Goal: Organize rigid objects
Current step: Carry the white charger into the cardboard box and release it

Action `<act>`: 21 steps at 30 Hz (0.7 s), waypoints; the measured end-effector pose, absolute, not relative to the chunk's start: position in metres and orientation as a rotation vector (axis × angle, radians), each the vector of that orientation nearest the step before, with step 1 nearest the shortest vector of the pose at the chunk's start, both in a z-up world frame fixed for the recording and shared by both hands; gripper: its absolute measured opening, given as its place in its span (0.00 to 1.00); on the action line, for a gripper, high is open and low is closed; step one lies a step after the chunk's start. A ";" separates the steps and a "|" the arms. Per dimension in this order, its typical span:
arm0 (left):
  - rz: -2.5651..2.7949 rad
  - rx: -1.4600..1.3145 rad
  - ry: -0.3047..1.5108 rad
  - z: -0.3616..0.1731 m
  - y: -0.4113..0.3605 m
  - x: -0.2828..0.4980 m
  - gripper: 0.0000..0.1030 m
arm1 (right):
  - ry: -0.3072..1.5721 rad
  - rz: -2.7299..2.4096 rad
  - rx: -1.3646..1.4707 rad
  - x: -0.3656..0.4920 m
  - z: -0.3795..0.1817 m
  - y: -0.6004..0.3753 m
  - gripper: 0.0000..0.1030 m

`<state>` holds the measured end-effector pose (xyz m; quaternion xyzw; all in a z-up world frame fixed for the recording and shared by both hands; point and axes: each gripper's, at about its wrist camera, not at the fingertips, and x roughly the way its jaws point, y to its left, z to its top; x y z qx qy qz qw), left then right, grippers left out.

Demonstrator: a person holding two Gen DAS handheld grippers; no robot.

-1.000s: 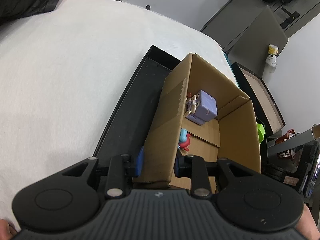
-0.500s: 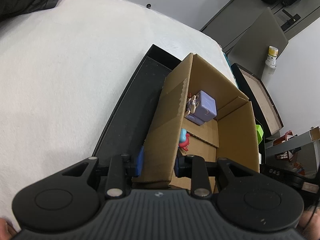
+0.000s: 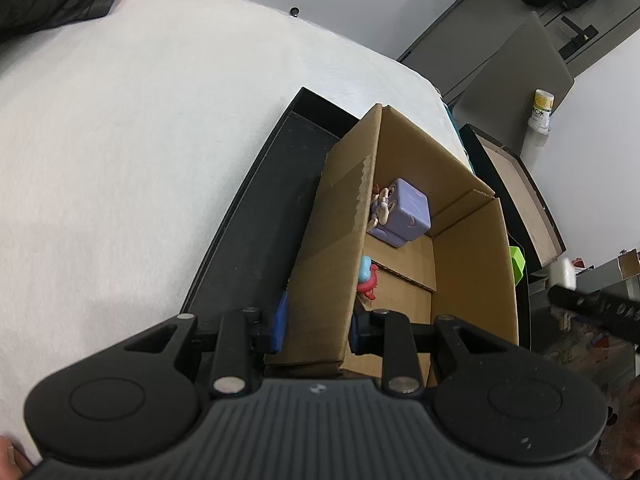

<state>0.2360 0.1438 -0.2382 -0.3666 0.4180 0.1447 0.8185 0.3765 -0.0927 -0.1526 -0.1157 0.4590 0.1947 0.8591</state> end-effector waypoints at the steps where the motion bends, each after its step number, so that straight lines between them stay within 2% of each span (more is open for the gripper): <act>1: 0.308 -0.776 0.890 -0.238 0.143 0.236 0.27 | 0.957 0.417 -0.246 0.375 -0.148 -0.090 0.35; 21: 0.308 -0.780 0.886 -0.239 0.144 0.236 0.27 | 0.904 0.493 -0.333 0.369 -0.118 -0.045 0.35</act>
